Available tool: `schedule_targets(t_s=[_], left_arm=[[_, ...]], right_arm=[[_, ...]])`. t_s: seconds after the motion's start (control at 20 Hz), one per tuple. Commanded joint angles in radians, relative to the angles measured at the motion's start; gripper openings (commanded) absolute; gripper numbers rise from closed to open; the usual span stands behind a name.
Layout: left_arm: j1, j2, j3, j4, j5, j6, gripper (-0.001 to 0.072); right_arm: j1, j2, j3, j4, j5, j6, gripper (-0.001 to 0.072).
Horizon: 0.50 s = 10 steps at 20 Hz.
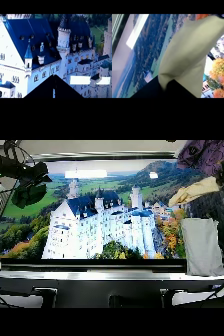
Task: Fold the clothes and pants, and hang the long-sleeved shirts on hangers.
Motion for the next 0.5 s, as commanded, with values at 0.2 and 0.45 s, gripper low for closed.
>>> schedule_targets(t_s=[0.2, 0.45], left_arm=[[0.001, 0.001, 0.000, -0.034, -0.010, 0.000, 0.0020], [-0.001, 0.001, 0.000, -0.060, -0.040, 0.000, 0.0020]], right_arm=[[-0.024, 0.053, 0.015, -0.239, 0.145, 0.224, 0.0029], [-0.024, 0.113, 0.015, -0.298, 0.215, 0.271, 0.0029]])
